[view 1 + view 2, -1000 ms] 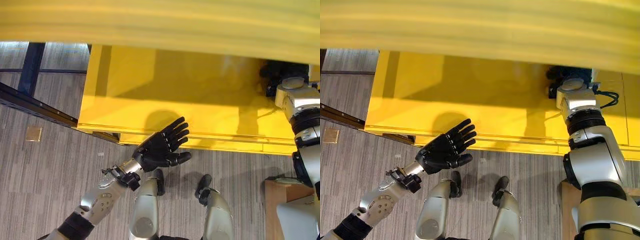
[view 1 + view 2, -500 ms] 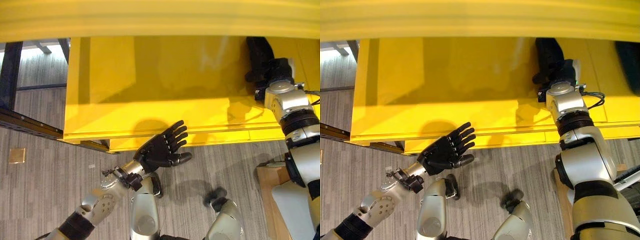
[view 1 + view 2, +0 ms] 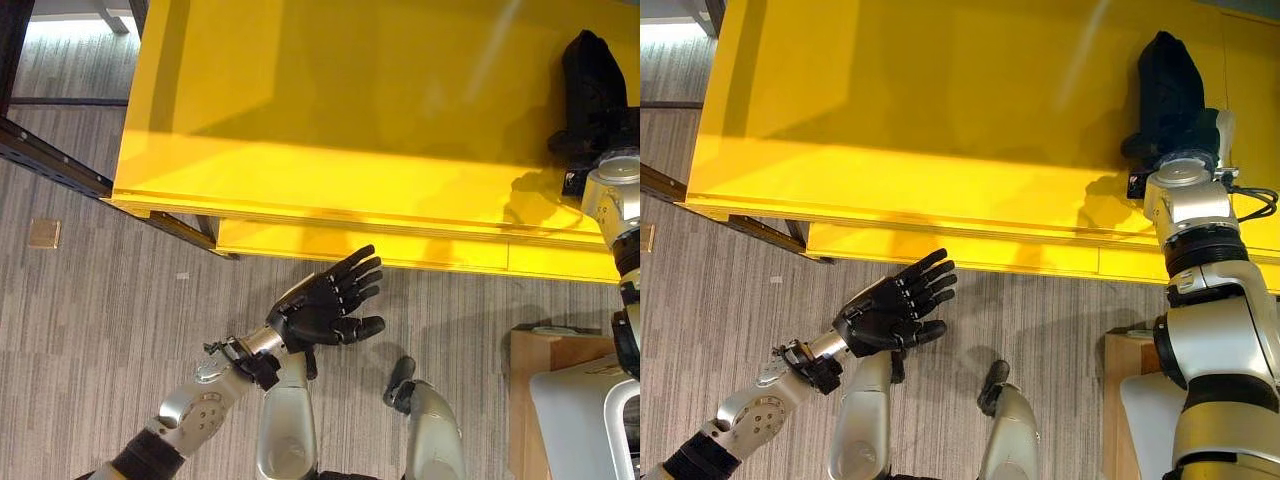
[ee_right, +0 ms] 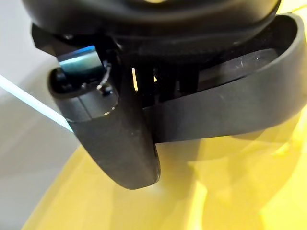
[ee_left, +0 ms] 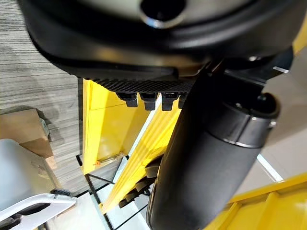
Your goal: Move parts from the plastic box to the shelf.
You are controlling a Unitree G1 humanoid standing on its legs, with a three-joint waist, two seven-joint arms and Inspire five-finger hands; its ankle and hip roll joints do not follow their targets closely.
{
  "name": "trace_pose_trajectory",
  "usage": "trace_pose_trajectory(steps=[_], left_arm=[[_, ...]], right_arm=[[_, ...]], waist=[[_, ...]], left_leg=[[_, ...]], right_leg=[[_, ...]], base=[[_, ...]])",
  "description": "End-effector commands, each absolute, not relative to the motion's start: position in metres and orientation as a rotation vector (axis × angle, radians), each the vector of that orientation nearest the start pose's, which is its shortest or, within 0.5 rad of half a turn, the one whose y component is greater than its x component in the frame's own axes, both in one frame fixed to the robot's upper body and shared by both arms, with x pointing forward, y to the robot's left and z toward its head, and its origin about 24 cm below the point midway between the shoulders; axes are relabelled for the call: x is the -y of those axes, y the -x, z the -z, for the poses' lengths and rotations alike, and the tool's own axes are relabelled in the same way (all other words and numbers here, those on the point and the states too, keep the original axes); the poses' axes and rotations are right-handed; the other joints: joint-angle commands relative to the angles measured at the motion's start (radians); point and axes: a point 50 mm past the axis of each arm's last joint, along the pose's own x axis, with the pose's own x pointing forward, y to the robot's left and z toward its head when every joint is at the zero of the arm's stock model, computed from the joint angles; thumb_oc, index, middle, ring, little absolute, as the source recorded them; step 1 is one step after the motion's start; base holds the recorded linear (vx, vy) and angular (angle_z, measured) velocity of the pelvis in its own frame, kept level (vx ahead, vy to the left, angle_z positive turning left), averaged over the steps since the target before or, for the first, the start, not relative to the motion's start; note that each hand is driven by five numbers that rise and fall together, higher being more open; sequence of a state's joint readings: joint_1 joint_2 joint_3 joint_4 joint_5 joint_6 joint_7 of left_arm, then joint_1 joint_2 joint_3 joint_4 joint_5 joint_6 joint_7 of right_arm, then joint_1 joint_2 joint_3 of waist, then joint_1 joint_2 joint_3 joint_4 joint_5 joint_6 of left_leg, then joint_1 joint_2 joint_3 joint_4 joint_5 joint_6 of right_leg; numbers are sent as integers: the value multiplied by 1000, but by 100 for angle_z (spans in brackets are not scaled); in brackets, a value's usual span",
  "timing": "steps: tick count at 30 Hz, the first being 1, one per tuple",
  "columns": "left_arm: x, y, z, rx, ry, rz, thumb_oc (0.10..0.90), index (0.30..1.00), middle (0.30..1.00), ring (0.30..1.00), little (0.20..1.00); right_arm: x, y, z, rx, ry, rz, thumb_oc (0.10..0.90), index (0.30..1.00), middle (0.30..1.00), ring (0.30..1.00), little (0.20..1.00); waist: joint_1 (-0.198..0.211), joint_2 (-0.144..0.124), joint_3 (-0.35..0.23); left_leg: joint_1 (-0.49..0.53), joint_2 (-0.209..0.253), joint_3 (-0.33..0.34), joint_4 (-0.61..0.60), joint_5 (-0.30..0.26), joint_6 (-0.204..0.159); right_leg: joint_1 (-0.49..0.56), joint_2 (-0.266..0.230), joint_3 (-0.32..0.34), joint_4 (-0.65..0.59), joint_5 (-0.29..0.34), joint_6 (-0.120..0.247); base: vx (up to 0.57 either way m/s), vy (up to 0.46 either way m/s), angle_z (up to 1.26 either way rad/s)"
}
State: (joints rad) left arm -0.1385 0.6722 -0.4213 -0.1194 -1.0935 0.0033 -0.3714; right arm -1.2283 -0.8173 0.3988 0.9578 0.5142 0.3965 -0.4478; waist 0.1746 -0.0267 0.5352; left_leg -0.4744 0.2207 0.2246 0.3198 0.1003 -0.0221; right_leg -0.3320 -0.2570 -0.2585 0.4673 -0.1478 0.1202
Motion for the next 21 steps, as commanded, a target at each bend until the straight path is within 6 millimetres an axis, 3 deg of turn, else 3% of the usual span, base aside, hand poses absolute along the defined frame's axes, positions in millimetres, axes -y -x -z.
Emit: trace_pose_trajectory(steps=[1, 18, 21], left_arm=[[-131, -241, -133, 175, 465, 972, 900, 1000, 1000, 1000, 1000], [-133, -242, -131, 126, 458, 964, 900, 1000, 1000, 1000, 1000], [-135, -242, -130, 125, 460, 946, 900, 1000, 1000, 1000, 1000]], right_arm=[[326, -367, -332, 128, 358, 803, 400, 300, 300, 300, 300], [307, -368, -362, 211, 417, 796, 400, 300, 300, 300, 300], [301, -369, -366, 236, 432, 790, 400, 300, 300, 300, 300]], waist=[[22, -7, -15], [26, -8, -15], [28, -8, -15]], left_leg=[[114, 121, -45, 21, -148, -110], [129, 164, -47, -58, -78, -133], [113, 182, -44, -43, -76, -133]], right_leg=[[6, -59, 0, -130, 117, 49], [-29, -17, -13, -78, 82, 16], [-59, -5, -28, -20, 56, -5]], base=[[-24, -12, -4], [54, -34, 0], [109, -38, -2]])
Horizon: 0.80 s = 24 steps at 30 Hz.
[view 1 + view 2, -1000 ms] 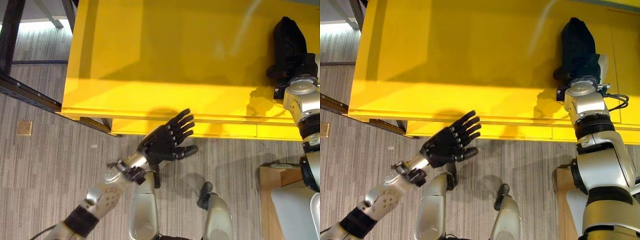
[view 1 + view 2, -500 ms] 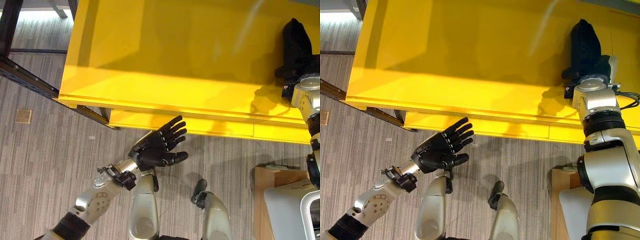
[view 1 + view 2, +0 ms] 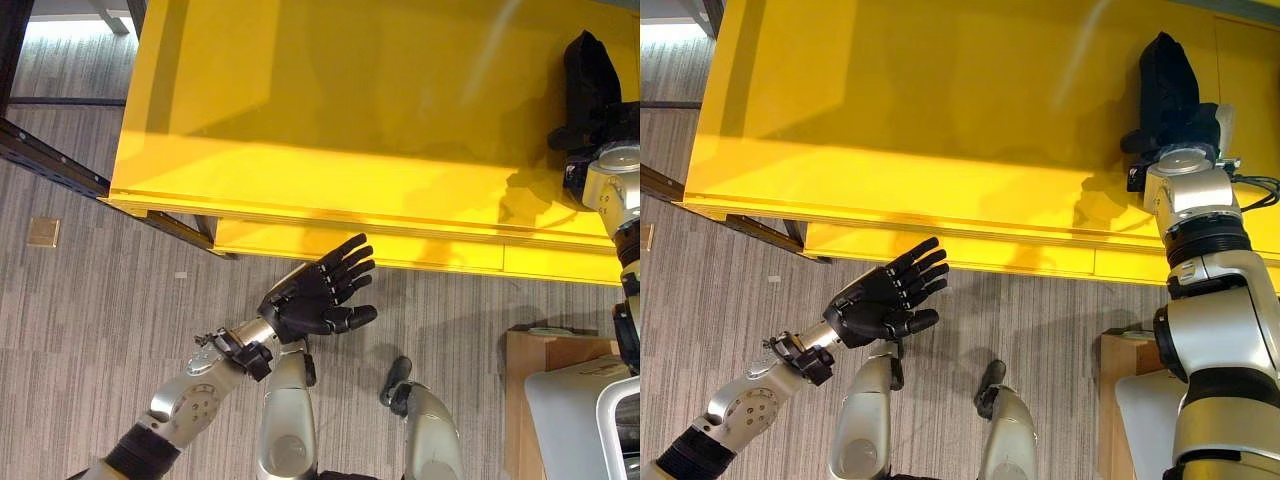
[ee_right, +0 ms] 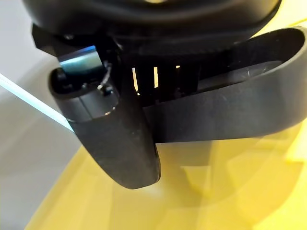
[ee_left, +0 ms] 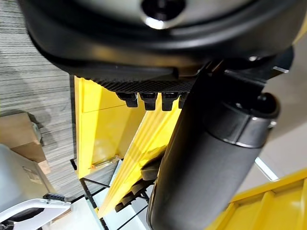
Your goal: Move parts from the plastic box to the shelf.
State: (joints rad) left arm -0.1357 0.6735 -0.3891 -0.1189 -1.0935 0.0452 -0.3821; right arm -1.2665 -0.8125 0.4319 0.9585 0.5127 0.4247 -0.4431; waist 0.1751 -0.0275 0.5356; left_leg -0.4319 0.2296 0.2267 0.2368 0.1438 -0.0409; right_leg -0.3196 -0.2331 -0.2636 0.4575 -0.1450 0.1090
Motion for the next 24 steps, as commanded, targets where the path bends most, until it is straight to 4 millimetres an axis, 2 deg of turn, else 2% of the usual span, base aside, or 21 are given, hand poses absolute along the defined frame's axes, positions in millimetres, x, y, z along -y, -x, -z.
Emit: trace_pose_trajectory(steps=[1, 3, 6, 14, 21, 24], left_arm=[[-136, -243, -130, 122, 467, 936, 900, 1000, 1000, 1000, 1000], [-138, -243, -129, 107, 476, 916, 900, 1000, 1000, 1000, 1000], [-140, -243, -127, 93, 480, 898, 900, 1000, 1000, 1000, 1000], [-141, -240, -125, 78, 476, 914, 900, 1000, 1000, 1000, 1000], [-161, -240, -126, 122, 469, 831, 900, 1000, 1000, 1000, 1000], [-161, -244, -129, 125, 487, 877, 900, 1000, 1000, 1000, 1000]], right_arm=[[299, -370, -366, 245, 442, 789, 400, 300, 300, 300, 300], [296, -371, -365, 247, 446, 773, 400, 300, 300, 300, 300], [290, -373, -364, 257, 446, 761, 400, 300, 300, 300, 300], [285, -374, -363, 286, 456, 761, 400, 300, 300, 300, 300], [281, -378, -353, 258, 491, 694, 400, 300, 300, 300, 300], [289, -372, -355, 222, 518, 740, 400, 300, 300, 300, 300]], waist=[[29, -7, -16], [33, -8, -16], [42, -13, -16], [49, -20, -16], [57, -15, -16], [37, 9, -16]], left_leg=[[61, 178, -49, 54, -123, -113], [53, 186, -65, 90, -154, -119], [20, 197, -83, 132, -161, -115], [-10, 213, -95, 140, -151, -113], [45, 250, -66, 121, -128, -115], [98, 275, 50, 21, -41, -152]], right_leg=[[-86, -26, -27, 24, 39, -2], [-94, -36, -33, 88, -4, -3], [-126, -46, -43, 166, -31, -13], [-186, -27, -60, 265, -76, -38], [-169, -24, -88, 361, -133, -62], [-106, -34, -147, 312, -129, -60]], base=[[235, -57, -5], [220, -61, -5], [120, -59, -9], [85, -68, -3], [73, -163, -7], [39, -283, 12]])
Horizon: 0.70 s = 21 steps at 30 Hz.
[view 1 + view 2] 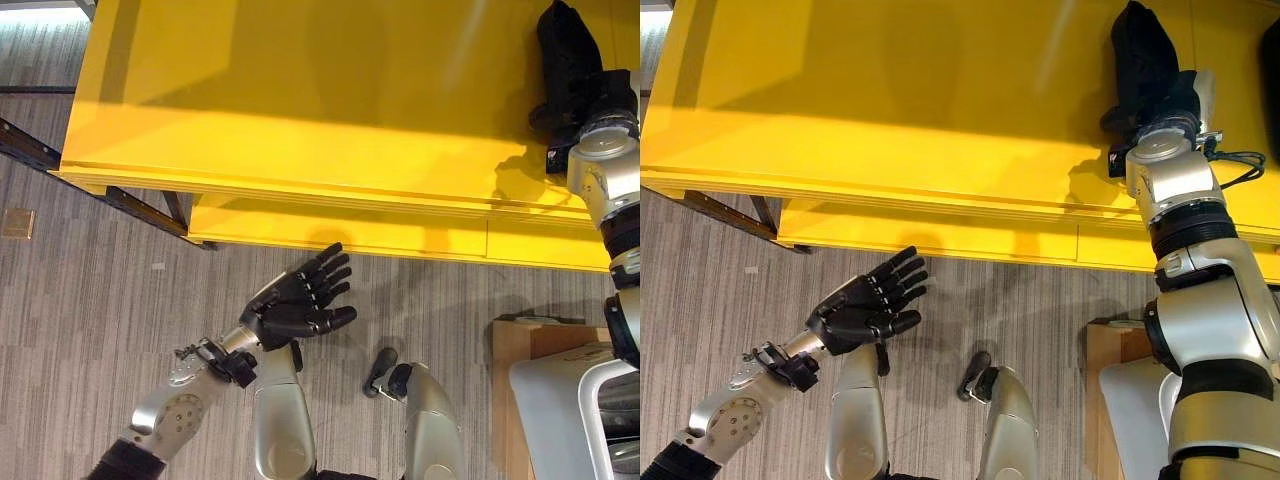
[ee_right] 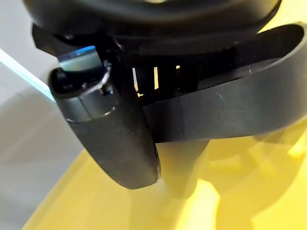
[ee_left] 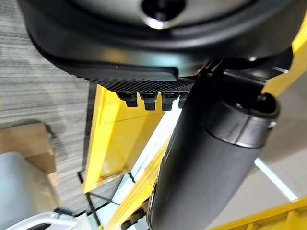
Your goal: Move parts from the plastic box to the shelf.
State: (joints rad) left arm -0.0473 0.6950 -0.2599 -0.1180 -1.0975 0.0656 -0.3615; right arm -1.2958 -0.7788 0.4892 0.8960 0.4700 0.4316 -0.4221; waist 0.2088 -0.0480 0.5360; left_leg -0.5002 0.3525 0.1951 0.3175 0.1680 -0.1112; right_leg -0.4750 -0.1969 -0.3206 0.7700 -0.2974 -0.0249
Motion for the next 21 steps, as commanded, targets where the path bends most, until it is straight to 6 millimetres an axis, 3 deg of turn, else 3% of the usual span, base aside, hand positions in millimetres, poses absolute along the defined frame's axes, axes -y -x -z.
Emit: trace_pose_trajectory(steps=[1, 4, 7, 8, 9, 11, 12, 14, 15, 18, 21], left_arm=[[-158, -245, -132, 118, 488, 922, 900, 1000, 1000, 1000, 1000], [-163, -247, -135, 114, 504, 961, 900, 1000, 1000, 1000, 1000], [-165, -248, -137, 124, 515, 974, 900, 1000, 1000, 1000, 1000], [-171, -249, -142, 140, 520, 975, 900, 1000, 1000, 1000, 1000], [-173, -250, -142, 145, 518, 974, 900, 1000, 1000, 1000, 1000], [-177, -248, -138, 164, 508, 947, 900, 1000, 1000, 1000, 1000], [-178, -248, -136, 177, 500, 926, 900, 1000, 1000, 1000, 1000], [-176, -249, -136, 200, 481, 903, 900, 1000, 1000, 1000, 1000], [-174, -248, -134, 198, 484, 894, 900, 1000, 1000, 1000, 1000], [-169, -247, -133, 205, 477, 900, 900, 1000, 1000, 1000, 1000], [-165, -241, -127, 207, 475, 901, 900, 1000, 1000, 1000, 1000]], right_arm=[[294, -370, -356, 216, 517, 772, 400, 300, 300, 300, 300], [309, -366, -355, 213, 536, 799, 400, 300, 300, 300, 300], [313, -366, -353, 218, 540, 807, 400, 300, 300, 300, 300], [314, -366, -351, 231, 550, 801, 400, 300, 300, 300, 300], [313, -367, -351, 236, 553, 797, 400, 300, 300, 300, 300], [303, -372, -345, 251, 555, 764, 400, 300, 300, 300, 300], [297, -375, -343, 257, 548, 745, 400, 300, 300, 300, 300], [290, -376, -346, 276, 533, 718, 400, 300, 300, 300, 300], [288, -376, -346, 269, 541, 703, 400, 300, 300, 300, 300], [286, -375, -347, 270, 546, 696, 400, 300, 300, 300, 300], [287, -373, -348, 269, 556, 698, 400, 300, 300, 300, 300]], waist=[[-9, 42, -16], [-10, 72, -16], [-10, 81, -16], [-1, 86, -16], [3, 85, -16], [32, 68, -16], [40, 56, -16], [44, 41, -16], [40, 31, -16], [40, 29, -16], [39, 27, -16]], left_leg=[[173, 140, 128, -79, -53, -85], [171, 61, 172, -84, -71, -64], [148, 15, 168, -72, -88, -48], [105, -54, 148, -46, -122, -19], [98, -73, 140, -43, -131, -9], [57, -145, 43, -21, -155, 15], [41, -156, 15, 0, -170, 27], [28, -160, 28, 1, -165, 55], [49, -172, 29, 7, -194, 52], [44, -172, 43, -8, -173, 66], [83, -192, 51, -19, -205, 67]], right_leg=[[63, -67, -110, -27, 29, 71], [76, -74, -124, -54, 34, 66], [85, -61, -118, -112, 57, 66], [88, -36, -95, -178, 80, 66], [88, -30, -88, -191, 87, 68], [83, 7, -49, -228, 111, 74], [82, 27, -38, -237, 114, 70], [70, 54, -39, -249, 130, 53], [86, 53, -30, -240, 111, 64], [82, 60, -43, -261, 136, 53], [115, 54, -38, -284, 125, 66]], base=[[-38, -217, 59], [-11, -50, 95], [-15, 1, 32], [-38, 24, 6], [-40, 51, -3], [-9, 68, -36], [-77, 65, -78], [-36, 77, -100], [35, 110, -48], [8, 107, 12], [30, 134, 7]])
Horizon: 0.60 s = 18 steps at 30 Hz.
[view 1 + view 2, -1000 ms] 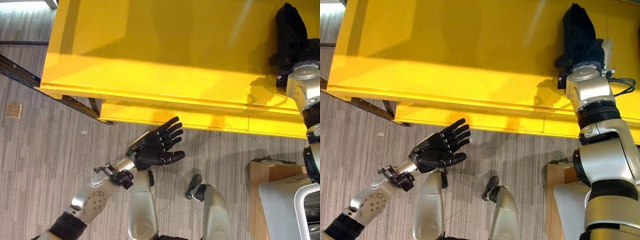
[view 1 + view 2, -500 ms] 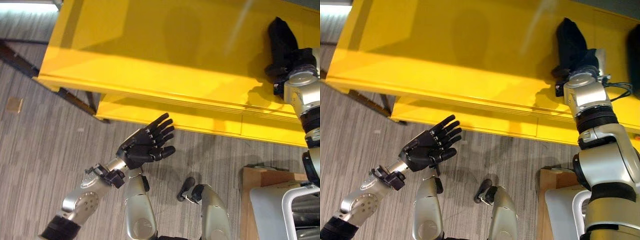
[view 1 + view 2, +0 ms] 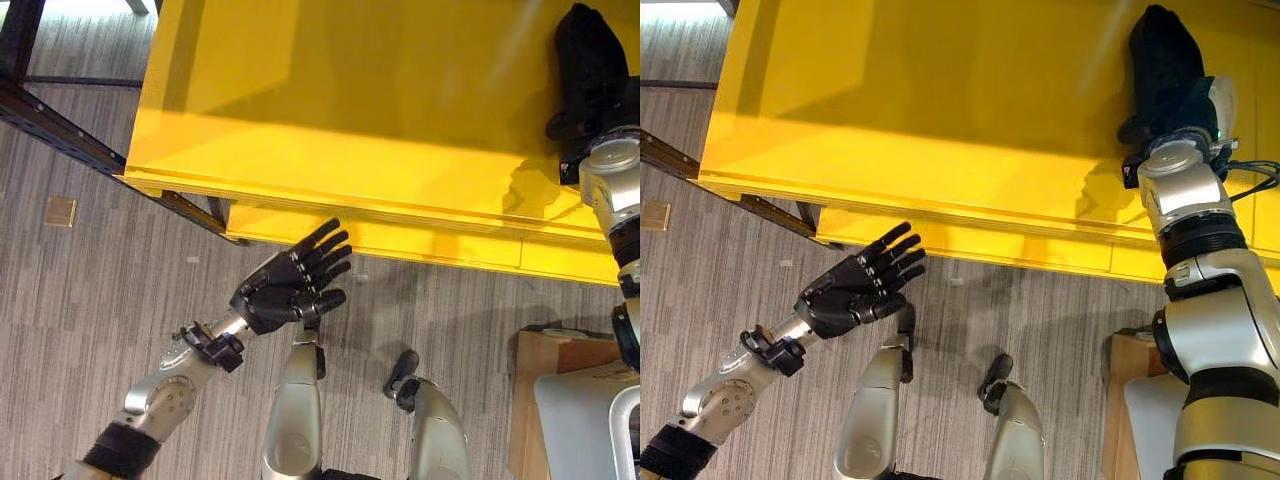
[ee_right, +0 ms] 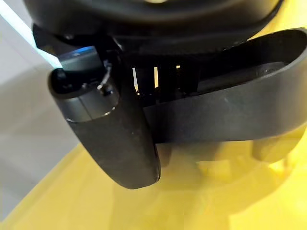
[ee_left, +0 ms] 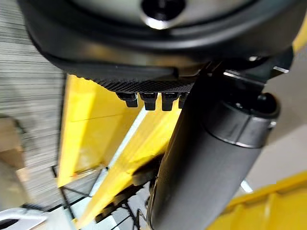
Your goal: Move parts from the plastic box to the shelf.
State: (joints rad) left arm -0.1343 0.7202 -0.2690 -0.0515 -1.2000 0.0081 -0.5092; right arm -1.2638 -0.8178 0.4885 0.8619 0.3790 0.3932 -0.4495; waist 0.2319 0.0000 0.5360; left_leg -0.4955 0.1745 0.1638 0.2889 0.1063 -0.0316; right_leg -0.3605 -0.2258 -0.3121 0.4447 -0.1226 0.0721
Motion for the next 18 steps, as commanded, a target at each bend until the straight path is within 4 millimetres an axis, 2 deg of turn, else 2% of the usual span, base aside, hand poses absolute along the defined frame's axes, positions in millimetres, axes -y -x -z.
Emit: trace_pose_trajectory(steps=[1, 2, 5, 8, 9, 10, 12, 13, 15, 16, 18], left_arm=[[-165, -241, -127, 211, 473, 901, 900, 1000, 1000, 1000, 1000], [-164, -238, -122, 204, 471, 893, 900, 1000, 1000, 1000, 1000], [-163, -235, -118, 195, 477, 893, 900, 1000, 1000, 1000, 1000], [-162, -232, -115, 171, 463, 905, 900, 1000, 1000, 1000, 1000], [-159, -230, -114, 154, 448, 914, 900, 1000, 1000, 1000, 1000], [-157, -229, -113, 142, 438, 908, 900, 1000, 1000, 1000, 1000], [-154, -230, -113, 148, 441, 895, 900, 1000, 1000, 1000, 1000], [-150, -233, -117, 171, 434, 896, 900, 1000, 1000, 1000, 1000], [-144, -236, -123, 193, 411, 924, 900, 1000, 1000, 1000, 1000], [-139, -235, -126, 208, 390, 947, 900, 1000, 1000, 1000, 1000], [-143, -234, -128, 222, 366, 943, 900, 1000, 1000, 1000, 1000]], right_arm=[[287, -372, -349, 271, 555, 700, 400, 300, 300, 300, 300], [288, -372, -346, 259, 561, 699, 400, 300, 300, 300, 300], [289, -373, -343, 240, 559, 701, 400, 300, 300, 300, 300], [291, -375, -339, 216, 568, 682, 400, 300, 300, 300, 300], [293, -375, -336, 201, 570, 681, 400, 300, 300, 300, 300], [296, -374, -334, 187, 559, 680, 400, 300, 300, 300, 300], [298, -375, -330, 181, 541, 690, 400, 300, 300, 300, 300], [299, -374, -330, 193, 522, 708, 400, 300, 300, 300, 300], [300, -373, -330, 190, 505, 745, 400, 300, 300, 300, 300], [305, -370, -330, 187, 476, 777, 400, 300, 300, 300, 300], [311, -369, -329, 180, 440, 800, 400, 300, 300, 300, 300]], waist=[[18, -20, -16], [18, -22, -16], [26, -29, -16], [47, -31, -16], [46, -37, -16], [42, -38, -16], [37, -38, -16], [29, -38, -16], [8, -45, -16], [-2, -47, -16], [7, -57, -16]], left_leg=[[67, -9, 93, 4, -121, -3], [95, -19, 91, 11, -150, -9], [115, -19, 98, 31, -168, -8], [139, -14, 90, 49, -179, 11], [145, -22, 74, 67, -190, 26], [148, -25, 62, 80, -200, 37], [142, -19, 52, 106, -222, 44], [111, -10, 50, 121, -218, 51], [76, -9, 22, 155, -245, 46], [47, 8, -2, 182, -263, 36], [35, 32, -11, 208, -290, 15]], right_leg=[[-10, 85, -57, 34, -32, -42], [14, 81, -51, 40, -51, -33], [47, 84, -74, 46, -65, -46], [39, 67, -98, 196, -105, -46], [17, 54, -77, 274, -116, -39], [3, 31, -56, 298, -95, -26], [7, -30, -14, 247, -59, -2], [13, -55, 21, 138, 21, 5], [24, -83, 107, 6, 98, 33], [31, -107, 146, -64, 143, 49], [76, -129, 123, -119, 134, 76]], base=[[84, 139, 1], [21, 110, -2], [56, 135, -3], [32, 76, -8], [83, -21, -15], [90, -82, -12], [-38, -202, -1], [-163, -338, 1], [-155, -517, 19], [-63, -613, 40], [-1, -469, 41]])
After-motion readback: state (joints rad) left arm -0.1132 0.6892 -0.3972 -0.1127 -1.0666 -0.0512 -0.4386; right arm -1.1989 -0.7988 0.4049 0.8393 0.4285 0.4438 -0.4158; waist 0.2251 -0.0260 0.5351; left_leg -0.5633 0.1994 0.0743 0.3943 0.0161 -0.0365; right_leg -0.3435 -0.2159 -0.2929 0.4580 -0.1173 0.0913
